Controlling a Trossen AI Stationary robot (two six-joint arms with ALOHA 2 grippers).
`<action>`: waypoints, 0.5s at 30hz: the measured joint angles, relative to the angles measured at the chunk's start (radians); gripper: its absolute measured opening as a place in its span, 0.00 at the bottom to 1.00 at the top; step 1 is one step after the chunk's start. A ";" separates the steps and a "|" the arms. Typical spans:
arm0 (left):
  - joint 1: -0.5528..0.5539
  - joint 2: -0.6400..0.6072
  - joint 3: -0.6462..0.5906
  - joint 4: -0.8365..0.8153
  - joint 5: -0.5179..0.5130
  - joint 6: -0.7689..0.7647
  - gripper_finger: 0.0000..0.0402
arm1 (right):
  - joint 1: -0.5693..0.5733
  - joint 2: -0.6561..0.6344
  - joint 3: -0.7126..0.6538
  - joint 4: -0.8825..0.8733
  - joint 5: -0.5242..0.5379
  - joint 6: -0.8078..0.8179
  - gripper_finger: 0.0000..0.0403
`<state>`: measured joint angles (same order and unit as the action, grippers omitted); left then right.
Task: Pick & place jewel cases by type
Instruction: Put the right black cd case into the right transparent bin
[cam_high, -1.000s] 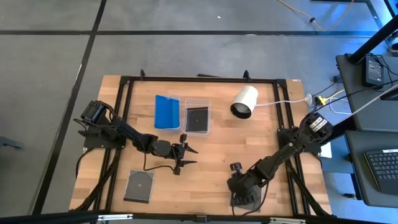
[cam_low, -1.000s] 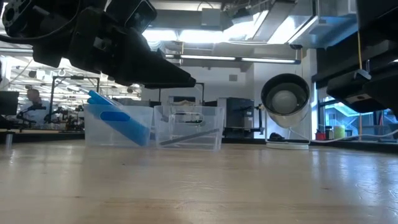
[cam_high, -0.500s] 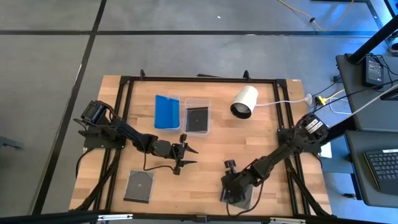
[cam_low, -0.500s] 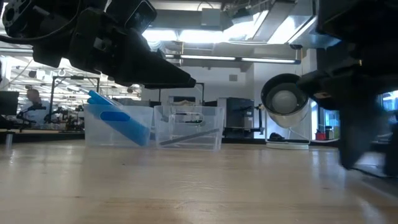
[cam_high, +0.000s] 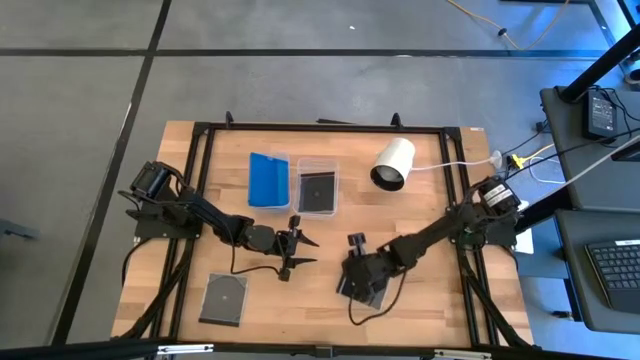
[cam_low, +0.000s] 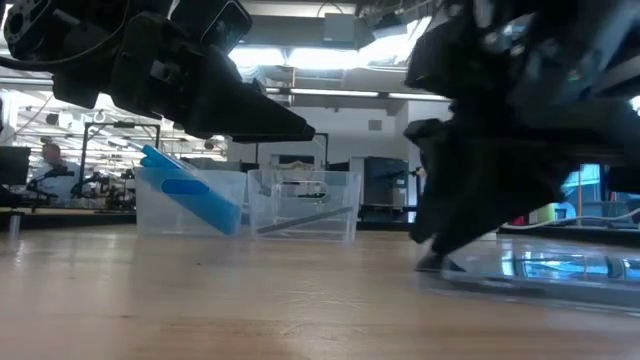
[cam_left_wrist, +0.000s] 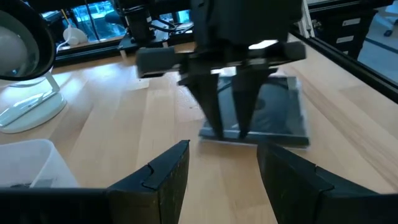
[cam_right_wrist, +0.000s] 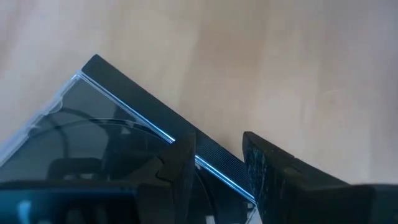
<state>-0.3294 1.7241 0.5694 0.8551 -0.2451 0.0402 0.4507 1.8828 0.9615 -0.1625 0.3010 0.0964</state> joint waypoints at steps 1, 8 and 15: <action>0.000 0.000 0.000 0.000 0.000 0.000 0.46 | -0.017 0.000 0.000 0.002 -0.003 -0.012 0.35; 0.000 0.000 0.000 0.000 0.000 0.000 0.46 | -0.135 0.001 0.000 0.008 -0.011 -0.054 0.35; 0.000 0.000 0.000 0.000 0.000 0.000 0.46 | -0.202 -0.016 -0.008 0.093 -0.054 -0.101 0.35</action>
<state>-0.3294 1.7241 0.5694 0.8555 -0.2451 0.0402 0.2491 1.8669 0.9539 -0.0690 0.2473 -0.0046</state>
